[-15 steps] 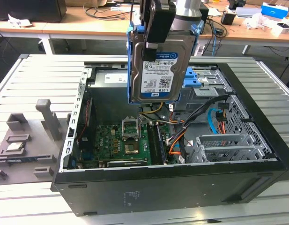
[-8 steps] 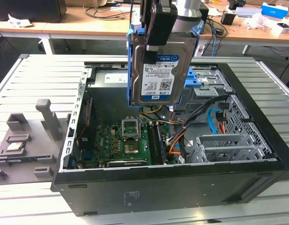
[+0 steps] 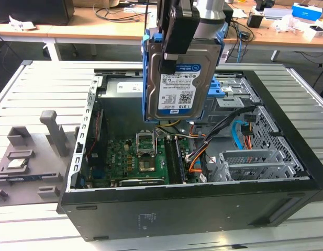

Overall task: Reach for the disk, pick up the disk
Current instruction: 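Pick up the disk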

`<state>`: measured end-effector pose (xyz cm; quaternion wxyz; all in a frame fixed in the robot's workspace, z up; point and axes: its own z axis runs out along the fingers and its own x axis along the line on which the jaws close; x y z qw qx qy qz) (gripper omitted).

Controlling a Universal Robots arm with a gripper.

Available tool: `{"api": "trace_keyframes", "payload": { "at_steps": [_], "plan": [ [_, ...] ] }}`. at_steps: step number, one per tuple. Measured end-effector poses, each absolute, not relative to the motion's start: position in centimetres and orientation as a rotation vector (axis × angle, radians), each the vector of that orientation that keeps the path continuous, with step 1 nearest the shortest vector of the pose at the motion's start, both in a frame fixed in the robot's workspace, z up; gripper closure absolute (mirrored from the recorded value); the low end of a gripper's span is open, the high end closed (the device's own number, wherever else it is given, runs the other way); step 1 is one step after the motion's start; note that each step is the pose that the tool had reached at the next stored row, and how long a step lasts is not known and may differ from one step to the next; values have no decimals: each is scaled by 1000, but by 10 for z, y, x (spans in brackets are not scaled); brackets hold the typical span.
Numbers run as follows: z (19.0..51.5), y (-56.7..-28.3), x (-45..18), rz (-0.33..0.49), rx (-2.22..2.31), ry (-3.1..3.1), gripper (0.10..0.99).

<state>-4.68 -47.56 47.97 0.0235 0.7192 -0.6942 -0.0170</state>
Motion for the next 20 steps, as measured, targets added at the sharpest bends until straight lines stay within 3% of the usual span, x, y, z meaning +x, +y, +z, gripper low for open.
{"api": "trace_keyframes", "payload": {
  "at_steps": [20],
  "plan": [
    [479, -507, -47, -53, 2226, -2149, 722]
  ]
}}
